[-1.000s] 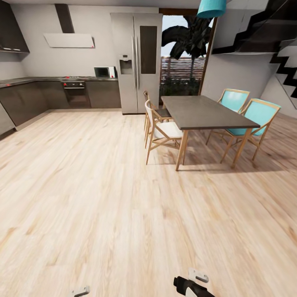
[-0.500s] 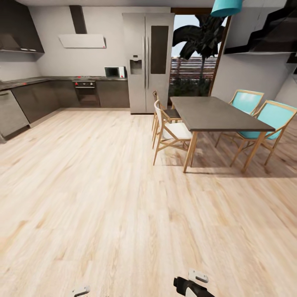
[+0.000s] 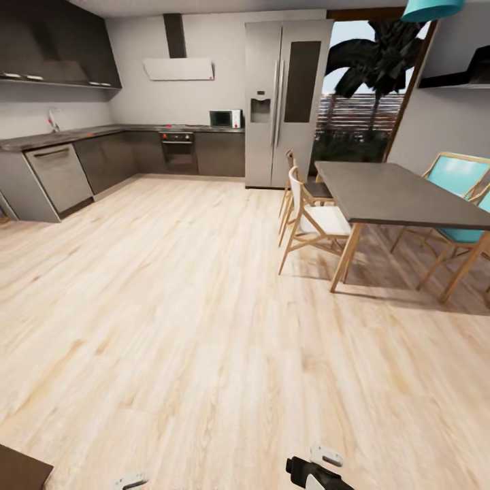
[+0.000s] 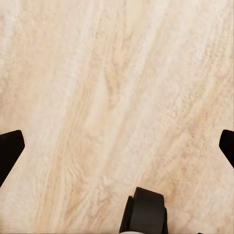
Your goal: Place each of the two pumpkins and all three candles from the living room inside a cabinet in the living room (use any cabinet), then make sure every cabinet is closed, and position the cauldron so it is next to a table in the living room.
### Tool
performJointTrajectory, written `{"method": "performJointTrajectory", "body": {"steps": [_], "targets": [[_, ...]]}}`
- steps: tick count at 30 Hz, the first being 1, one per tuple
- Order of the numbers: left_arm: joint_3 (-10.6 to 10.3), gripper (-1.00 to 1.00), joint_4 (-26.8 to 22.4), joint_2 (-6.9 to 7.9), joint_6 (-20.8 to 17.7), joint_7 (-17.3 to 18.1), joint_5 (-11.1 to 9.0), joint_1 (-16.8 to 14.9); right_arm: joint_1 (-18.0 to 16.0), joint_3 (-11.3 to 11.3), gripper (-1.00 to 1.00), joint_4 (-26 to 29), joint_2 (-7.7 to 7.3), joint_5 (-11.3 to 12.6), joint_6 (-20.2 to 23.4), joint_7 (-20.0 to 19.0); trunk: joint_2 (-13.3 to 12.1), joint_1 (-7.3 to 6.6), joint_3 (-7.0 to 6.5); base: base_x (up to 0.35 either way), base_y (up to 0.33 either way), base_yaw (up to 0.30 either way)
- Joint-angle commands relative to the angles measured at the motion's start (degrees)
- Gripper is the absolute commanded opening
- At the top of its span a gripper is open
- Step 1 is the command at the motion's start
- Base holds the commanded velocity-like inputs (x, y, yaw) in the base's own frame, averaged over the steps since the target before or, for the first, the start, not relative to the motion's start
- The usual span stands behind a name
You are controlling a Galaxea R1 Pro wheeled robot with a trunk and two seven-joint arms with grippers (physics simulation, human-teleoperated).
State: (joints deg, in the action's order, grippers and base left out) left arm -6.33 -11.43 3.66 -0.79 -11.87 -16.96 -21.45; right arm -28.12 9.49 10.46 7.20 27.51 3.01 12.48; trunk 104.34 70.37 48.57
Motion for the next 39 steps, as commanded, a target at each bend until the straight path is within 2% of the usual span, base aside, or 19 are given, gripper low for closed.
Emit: {"method": "performJointTrajectory", "body": {"steps": [1,17,29,39], "targets": [[0.0,1.0,0.0,0.0,0.0,0.0,0.0,0.0,0.0,0.0,1.0,0.0,0.0,0.0,0.0,0.0,0.0,0.0,0.0,0.0,0.0,0.291],[0.0,1.0,0.0,0.03,0.0,0.0,0.0,0.0,0.0,0.1,1.0,0.0,0.01,0.0,0.1,0.0,0.0,0.0,0.0,0.0,0.0,0.291],[0.0,1.0,0.0,-0.05,0.0,0.0,0.0,0.0,0.0,0.1,1.0,0.0,0.01,0.0,0.1,0.0,0.0,0.0,0.0,-0.026,-0.163,0.291],[0.0,1.0,0.0,-0.05,0.0,0.0,0.0,0.0,0.0,0.1,1.0,0.0,0.01,0.1,0.1,0.0,0.0,0.0,0.0,-0.006,-0.021,0.291]]}}
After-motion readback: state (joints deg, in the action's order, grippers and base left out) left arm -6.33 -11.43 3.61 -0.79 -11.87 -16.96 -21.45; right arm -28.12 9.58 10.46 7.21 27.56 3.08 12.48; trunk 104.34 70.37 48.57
